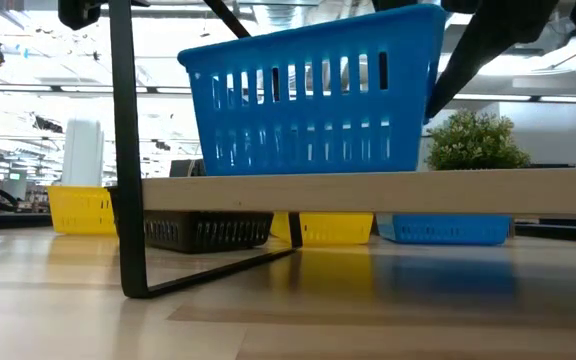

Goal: Stack baskets on shelf by color
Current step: Put the right blue bin on the shelf, then stack the right blue bin on top of the blue bin on the shelf

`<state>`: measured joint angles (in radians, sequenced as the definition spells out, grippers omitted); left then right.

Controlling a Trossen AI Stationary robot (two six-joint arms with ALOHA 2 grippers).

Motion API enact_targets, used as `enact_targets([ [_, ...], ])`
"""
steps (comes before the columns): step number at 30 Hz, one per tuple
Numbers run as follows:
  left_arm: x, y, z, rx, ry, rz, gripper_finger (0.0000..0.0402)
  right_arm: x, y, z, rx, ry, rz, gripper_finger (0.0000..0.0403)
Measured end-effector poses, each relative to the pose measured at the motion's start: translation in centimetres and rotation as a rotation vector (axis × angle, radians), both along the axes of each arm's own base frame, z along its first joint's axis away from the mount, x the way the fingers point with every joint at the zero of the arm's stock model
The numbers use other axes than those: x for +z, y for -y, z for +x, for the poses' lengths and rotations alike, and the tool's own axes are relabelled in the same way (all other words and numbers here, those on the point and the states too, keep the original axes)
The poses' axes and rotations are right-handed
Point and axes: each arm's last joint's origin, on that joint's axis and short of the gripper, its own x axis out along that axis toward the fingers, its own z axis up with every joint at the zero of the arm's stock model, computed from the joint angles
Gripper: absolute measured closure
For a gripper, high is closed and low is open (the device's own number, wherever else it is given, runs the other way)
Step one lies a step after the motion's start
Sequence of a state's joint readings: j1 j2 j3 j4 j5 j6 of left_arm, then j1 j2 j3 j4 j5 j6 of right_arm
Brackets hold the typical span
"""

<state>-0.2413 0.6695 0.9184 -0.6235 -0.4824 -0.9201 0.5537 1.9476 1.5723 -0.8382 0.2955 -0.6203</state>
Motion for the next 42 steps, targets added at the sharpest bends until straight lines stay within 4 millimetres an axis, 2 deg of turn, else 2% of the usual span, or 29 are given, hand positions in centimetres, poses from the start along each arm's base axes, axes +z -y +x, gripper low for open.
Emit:
enact_targets([
  [4,0.0,0.0,0.0,0.000,0.000,0.000,0.0164,0.2,0.0,0.0,-0.052,0.012,0.026,0.0244],
  [8,0.0,0.0,0.0,-0.002,-0.001,0.000,0.0164,1.3,0.1,-0.4,-0.147,0.039,0.095,0.0245],
  [16,0.0,0.0,0.0,-0.003,-0.001,0.000,0.0164,4.8,1.0,-1.8,-0.321,0.110,0.242,0.0231],
  [20,0.0,0.0,0.0,-0.003,0.000,-0.001,0.0164,6.3,1.8,-2.9,-0.501,0.109,0.335,0.0226],
  [25,0.0,0.0,0.0,-0.002,0.000,-0.001,0.0164,7.9,4.7,-4.6,-0.931,0.077,0.430,0.0226],
  [30,0.0,0.0,0.0,-0.001,0.000,-0.001,0.0164,8.4,8.8,-6.1,-1.241,0.021,0.309,0.0221],
  [34,0.0,0.0,0.0,0.000,0.000,-0.002,0.0164,7.0,10.9,-6.1,-1.270,-0.033,0.205,0.0206],
  [38,0.0,0.0,0.0,0.003,0.002,-0.009,0.0164,3.7,11.7,-5.7,-1.194,-0.064,0.167,0.0185],
  [42,0.0,0.0,0.0,0.003,0.002,-0.009,0.0164,0.8,12.6,-6.6,-1.162,-0.068,0.189,0.0171],
])
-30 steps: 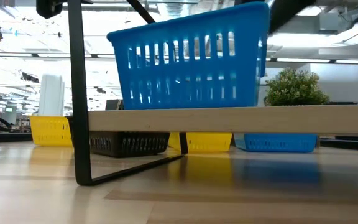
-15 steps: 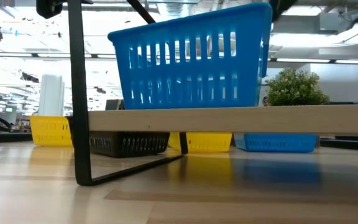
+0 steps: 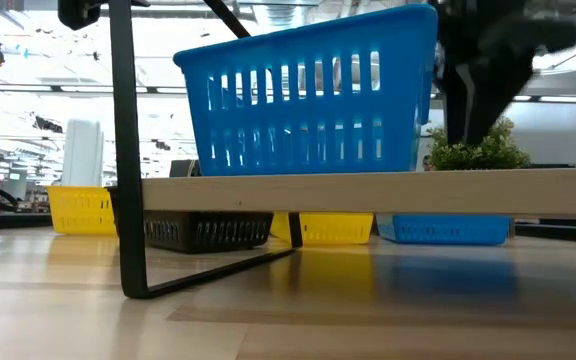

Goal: Stack baskets on shelf by color
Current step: Stack the right blue bin on top of the blue bin on the shelf

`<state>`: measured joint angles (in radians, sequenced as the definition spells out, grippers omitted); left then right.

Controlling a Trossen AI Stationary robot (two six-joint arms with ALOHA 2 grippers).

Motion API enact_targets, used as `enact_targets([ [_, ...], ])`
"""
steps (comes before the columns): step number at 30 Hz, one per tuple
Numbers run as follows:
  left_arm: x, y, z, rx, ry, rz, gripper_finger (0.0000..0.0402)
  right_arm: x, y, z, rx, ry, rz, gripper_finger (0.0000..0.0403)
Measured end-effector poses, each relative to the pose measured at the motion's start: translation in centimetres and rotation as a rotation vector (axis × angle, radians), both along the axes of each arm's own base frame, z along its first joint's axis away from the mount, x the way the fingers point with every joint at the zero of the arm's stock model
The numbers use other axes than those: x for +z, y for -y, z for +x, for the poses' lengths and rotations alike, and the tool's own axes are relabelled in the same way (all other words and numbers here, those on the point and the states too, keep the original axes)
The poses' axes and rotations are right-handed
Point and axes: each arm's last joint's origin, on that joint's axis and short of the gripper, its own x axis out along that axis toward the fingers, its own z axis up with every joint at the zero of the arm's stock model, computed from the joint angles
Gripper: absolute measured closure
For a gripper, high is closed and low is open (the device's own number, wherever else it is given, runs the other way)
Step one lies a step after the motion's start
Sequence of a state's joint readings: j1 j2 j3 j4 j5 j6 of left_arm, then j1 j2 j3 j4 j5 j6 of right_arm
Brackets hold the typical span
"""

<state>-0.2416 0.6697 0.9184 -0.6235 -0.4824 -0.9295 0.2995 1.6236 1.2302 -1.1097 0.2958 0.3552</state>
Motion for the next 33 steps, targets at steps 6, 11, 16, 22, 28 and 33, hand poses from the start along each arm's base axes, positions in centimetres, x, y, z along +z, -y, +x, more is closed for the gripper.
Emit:
enact_targets([
  [6,-0.2,0.0,-0.1,0.004,-0.018,0.005,0.0164,-2.1,2.2,-1.8,-0.031,0.074,0.075,0.0168],
  [11,-0.2,-0.1,-0.1,0.017,-0.019,0.002,0.0164,-2.6,3.8,-2.3,-0.021,0.085,0.067,0.0168],
  [16,-0.2,-0.1,-0.1,0.032,-0.016,0.003,0.0164,-3.2,4.6,-1.4,0.016,0.091,0.076,0.0168],
  [22,-0.2,-0.1,-0.1,0.032,-0.017,0.004,0.0164,-5.1,5.6,-0.1,0.008,0.064,0.074,0.0168],
  [28,-0.3,-0.1,-0.2,0.032,-0.030,0.008,0.0164,-6.7,6.6,0.4,-0.028,0.013,0.115,0.0185],
  [33,-0.4,-0.1,-0.2,0.033,-0.043,0.011,0.0164,-8.0,7.0,0.6,-0.054,-0.020,0.144,0.0254],
])
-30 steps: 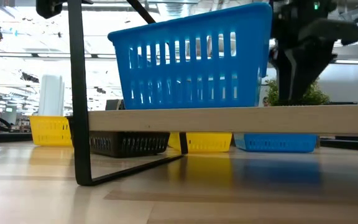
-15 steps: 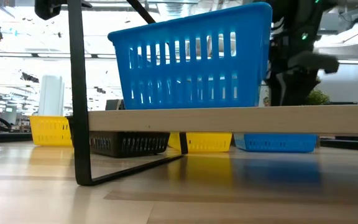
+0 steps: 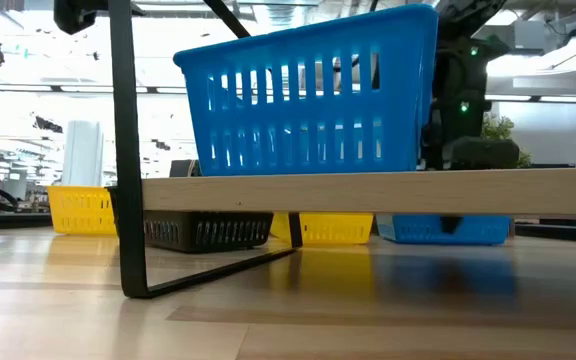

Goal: Stack baskets on shelf by color
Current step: Stack the right blue bin on top of the blue bin on the shelf

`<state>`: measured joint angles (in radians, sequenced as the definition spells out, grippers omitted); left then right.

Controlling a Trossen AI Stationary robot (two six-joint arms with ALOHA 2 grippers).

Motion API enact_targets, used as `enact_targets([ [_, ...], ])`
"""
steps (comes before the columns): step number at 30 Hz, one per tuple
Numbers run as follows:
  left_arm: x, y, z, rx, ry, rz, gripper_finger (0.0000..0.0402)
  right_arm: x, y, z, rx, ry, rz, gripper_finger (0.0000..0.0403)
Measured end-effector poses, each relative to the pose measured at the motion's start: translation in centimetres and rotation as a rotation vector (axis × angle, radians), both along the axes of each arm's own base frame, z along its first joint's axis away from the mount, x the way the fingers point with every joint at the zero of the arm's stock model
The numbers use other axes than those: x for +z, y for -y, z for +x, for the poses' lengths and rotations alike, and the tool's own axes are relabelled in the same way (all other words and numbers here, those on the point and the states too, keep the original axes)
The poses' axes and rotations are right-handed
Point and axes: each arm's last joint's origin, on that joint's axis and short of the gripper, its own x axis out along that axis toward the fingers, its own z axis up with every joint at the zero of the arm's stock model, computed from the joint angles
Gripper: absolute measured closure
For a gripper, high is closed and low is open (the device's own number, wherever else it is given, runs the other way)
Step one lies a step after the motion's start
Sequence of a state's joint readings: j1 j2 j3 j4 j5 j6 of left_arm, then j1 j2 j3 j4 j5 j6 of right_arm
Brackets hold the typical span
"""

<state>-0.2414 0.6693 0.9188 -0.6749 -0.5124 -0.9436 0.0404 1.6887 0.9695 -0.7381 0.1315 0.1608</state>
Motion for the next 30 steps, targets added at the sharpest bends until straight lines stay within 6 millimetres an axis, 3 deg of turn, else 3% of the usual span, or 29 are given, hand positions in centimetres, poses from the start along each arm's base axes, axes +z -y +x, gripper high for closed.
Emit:
enact_targets([
  [6,-0.2,0.0,-0.1,0.008,-0.022,0.008,0.0164,0.3,0.0,-0.3,-0.033,-0.001,0.004,0.0388],
  [11,-0.2,0.0,-0.1,0.009,-0.023,0.008,0.0164,1.6,-0.1,-0.8,-0.084,0.033,0.015,0.0391],
  [20,-0.2,0.0,-0.1,0.009,-0.024,0.007,0.0164,7.4,-0.3,-3.3,-0.179,0.249,0.057,0.0398],
  [26,-0.2,0.0,-0.1,0.008,-0.025,0.007,0.0164,13.3,-0.9,-4.7,-0.170,0.491,0.081,0.0399],
  [30,-0.2,0.0,-0.1,0.008,-0.024,0.007,0.0164,17.9,-2.3,-4.9,-0.008,0.679,0.082,0.0400],
])
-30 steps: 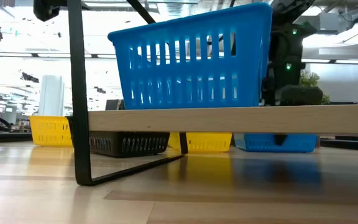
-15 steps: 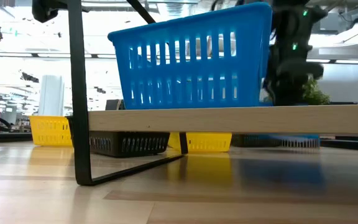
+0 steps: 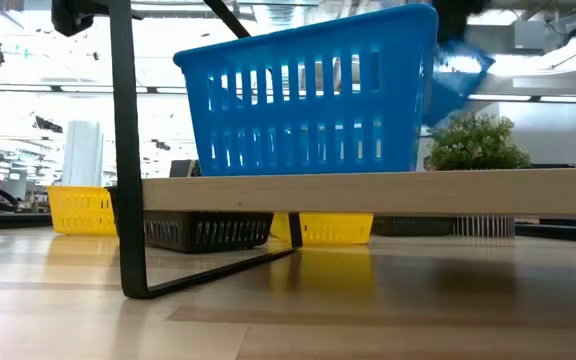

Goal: Stack baskets on shelf by color
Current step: Stack the right blue bin on top of the blue bin on the shelf

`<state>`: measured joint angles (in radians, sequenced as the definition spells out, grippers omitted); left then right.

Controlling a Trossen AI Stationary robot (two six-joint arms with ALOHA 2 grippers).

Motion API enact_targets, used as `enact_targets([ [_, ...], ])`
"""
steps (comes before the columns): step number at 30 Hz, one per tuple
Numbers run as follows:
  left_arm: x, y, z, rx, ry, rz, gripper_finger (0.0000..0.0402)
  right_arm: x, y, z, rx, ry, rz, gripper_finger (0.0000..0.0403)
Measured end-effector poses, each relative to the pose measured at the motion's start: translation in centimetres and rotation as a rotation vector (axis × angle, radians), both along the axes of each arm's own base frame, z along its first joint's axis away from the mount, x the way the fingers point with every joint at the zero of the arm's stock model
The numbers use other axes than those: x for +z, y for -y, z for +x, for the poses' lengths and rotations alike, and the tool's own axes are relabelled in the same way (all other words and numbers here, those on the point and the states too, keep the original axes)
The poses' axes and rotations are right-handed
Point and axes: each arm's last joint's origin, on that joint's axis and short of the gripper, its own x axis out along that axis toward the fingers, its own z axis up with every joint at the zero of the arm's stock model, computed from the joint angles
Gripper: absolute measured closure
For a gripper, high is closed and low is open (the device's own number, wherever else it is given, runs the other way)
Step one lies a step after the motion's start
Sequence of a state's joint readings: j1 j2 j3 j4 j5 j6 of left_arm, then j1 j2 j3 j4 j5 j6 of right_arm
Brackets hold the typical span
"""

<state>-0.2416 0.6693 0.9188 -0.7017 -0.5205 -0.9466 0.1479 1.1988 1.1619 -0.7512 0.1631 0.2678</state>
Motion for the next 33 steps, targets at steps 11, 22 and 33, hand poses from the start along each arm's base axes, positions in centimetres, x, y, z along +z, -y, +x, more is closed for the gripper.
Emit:
enact_targets([
  [11,-0.2,0.0,-0.1,0.000,-0.018,0.004,0.0164,3.5,-6.9,2.3,0.652,0.026,-0.429,0.0399],
  [22,-0.3,0.0,-0.1,0.000,-0.029,0.007,0.0164,0.1,-13.5,6.3,0.907,-0.106,-0.567,0.0398],
  [33,-0.5,-0.1,-0.2,-0.001,-0.057,0.014,0.0164,-3.7,-17.2,9.2,1.084,-0.202,-0.670,0.0397],
])
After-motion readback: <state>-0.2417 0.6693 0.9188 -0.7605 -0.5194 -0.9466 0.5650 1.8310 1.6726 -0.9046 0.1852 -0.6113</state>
